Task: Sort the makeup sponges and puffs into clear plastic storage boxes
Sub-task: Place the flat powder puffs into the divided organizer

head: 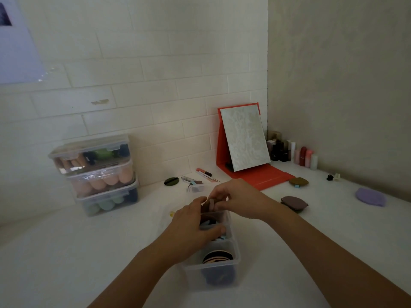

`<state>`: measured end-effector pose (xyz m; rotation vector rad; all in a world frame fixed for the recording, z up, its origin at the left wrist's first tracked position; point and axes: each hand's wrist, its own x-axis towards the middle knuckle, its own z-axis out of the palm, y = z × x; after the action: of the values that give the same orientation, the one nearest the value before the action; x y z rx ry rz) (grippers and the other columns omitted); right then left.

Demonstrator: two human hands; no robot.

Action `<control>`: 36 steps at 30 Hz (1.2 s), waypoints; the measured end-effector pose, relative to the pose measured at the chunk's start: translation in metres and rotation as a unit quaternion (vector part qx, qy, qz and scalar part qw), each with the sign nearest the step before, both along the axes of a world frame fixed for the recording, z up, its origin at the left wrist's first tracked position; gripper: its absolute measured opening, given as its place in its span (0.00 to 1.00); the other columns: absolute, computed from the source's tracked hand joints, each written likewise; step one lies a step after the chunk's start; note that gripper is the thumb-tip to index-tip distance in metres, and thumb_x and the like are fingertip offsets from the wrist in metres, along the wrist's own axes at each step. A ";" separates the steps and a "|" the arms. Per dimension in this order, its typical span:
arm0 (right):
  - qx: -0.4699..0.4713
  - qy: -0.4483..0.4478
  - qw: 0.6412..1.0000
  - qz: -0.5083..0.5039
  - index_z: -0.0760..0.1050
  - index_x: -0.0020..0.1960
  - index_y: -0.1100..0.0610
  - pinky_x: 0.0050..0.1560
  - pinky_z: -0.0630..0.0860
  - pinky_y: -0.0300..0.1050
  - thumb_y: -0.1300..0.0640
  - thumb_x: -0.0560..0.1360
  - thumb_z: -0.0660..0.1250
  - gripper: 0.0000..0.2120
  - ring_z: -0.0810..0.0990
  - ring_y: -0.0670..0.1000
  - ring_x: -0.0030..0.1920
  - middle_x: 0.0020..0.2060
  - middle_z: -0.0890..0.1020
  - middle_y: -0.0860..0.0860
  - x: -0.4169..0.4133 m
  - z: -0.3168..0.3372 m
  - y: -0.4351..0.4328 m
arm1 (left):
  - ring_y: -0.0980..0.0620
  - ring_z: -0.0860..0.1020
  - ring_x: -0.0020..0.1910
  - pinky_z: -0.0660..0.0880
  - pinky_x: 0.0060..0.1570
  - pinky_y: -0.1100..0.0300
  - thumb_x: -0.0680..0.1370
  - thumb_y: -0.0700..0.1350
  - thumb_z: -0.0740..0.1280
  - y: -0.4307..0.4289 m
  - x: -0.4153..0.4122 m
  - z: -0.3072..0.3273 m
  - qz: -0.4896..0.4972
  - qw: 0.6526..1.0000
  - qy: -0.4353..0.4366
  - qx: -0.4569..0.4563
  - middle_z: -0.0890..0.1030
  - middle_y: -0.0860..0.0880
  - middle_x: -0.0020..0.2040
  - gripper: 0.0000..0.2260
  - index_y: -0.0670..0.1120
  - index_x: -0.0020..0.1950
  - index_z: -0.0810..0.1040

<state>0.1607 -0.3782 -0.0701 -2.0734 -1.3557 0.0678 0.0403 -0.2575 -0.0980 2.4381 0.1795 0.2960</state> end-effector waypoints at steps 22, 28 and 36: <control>-0.122 -0.053 0.988 -0.083 0.83 0.45 0.60 0.36 0.66 0.34 0.53 0.76 0.65 0.12 0.75 0.48 0.38 0.41 0.83 0.56 -0.009 0.007 0.026 | 0.60 0.73 0.59 0.69 0.63 0.58 0.70 0.63 0.67 0.005 0.008 -0.008 0.007 0.998 0.020 0.054 0.75 0.59 0.61 0.23 0.63 0.62 0.64; -0.142 -0.058 0.988 -0.006 0.72 0.30 0.55 0.29 0.60 0.35 0.50 0.78 0.61 0.18 0.68 0.45 0.27 0.26 0.72 0.48 -0.012 0.007 0.004 | 0.57 0.71 0.59 0.70 0.63 0.55 0.71 0.64 0.64 0.005 0.007 -0.007 0.016 0.995 0.027 0.090 0.73 0.58 0.61 0.23 0.60 0.64 0.67; -0.093 -0.026 0.995 -0.011 0.82 0.46 0.60 0.50 0.73 0.49 0.48 0.77 0.63 0.17 0.76 0.54 0.49 0.50 0.77 0.54 -0.014 0.008 -0.006 | 0.57 0.69 0.61 0.69 0.64 0.57 0.72 0.64 0.63 0.003 0.004 -0.003 0.007 0.994 0.050 0.095 0.69 0.56 0.64 0.25 0.59 0.67 0.65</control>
<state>0.1471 -0.3839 -0.0619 -2.2574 -1.4038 0.1354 0.0448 -0.2547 -0.1010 2.6436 0.2208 0.2057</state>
